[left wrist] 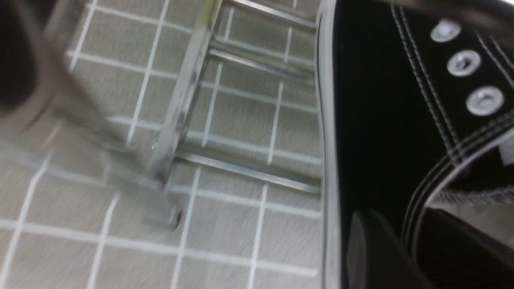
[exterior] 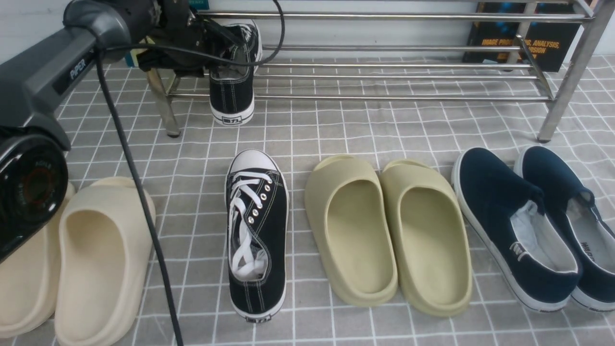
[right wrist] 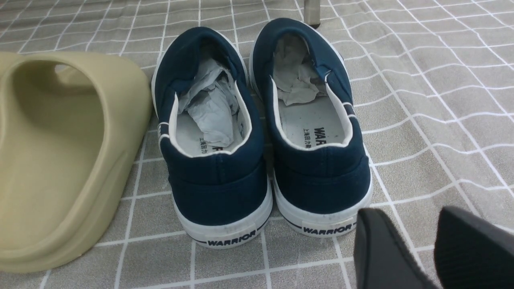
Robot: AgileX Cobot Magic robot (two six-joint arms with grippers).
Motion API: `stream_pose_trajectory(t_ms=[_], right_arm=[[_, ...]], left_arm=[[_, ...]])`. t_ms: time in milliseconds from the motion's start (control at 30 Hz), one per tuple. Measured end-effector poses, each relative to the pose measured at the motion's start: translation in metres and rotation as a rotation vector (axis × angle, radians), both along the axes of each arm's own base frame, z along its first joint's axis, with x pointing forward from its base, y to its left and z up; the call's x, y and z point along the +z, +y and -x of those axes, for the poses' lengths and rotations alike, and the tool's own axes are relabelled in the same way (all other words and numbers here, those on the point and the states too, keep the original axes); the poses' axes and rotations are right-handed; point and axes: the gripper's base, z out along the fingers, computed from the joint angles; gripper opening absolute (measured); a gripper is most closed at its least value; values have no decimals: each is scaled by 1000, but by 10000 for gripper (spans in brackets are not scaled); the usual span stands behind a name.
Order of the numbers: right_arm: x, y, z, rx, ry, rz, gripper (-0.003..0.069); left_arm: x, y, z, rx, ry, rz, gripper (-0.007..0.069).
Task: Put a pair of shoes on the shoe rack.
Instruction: Use the left arm to put a shoe into the shoe rack, then use the left arm to grab the shoe closest to it
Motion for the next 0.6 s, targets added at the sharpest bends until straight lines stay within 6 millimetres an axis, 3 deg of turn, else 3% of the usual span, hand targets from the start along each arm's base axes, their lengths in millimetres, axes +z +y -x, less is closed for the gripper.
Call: stream_pose_trajectory(t_ms=[100,333,400,500,600], right_arm=[[0,0,0,0,0,0,246],[0,0,0,0,0,0,246],[0,0,0,0,0,0,246],[0,0,0,0,0,0,246],[0,0,0,0,0,0,246]], left_arm=[[14,5,10,9,32,-34,222],[98,20,65,-32,20,-142,230],[114,23,81,-47,36,-158,232],[129,24,103,-92,87,-159,231],[127,21,119,-149,134,-130,231]])
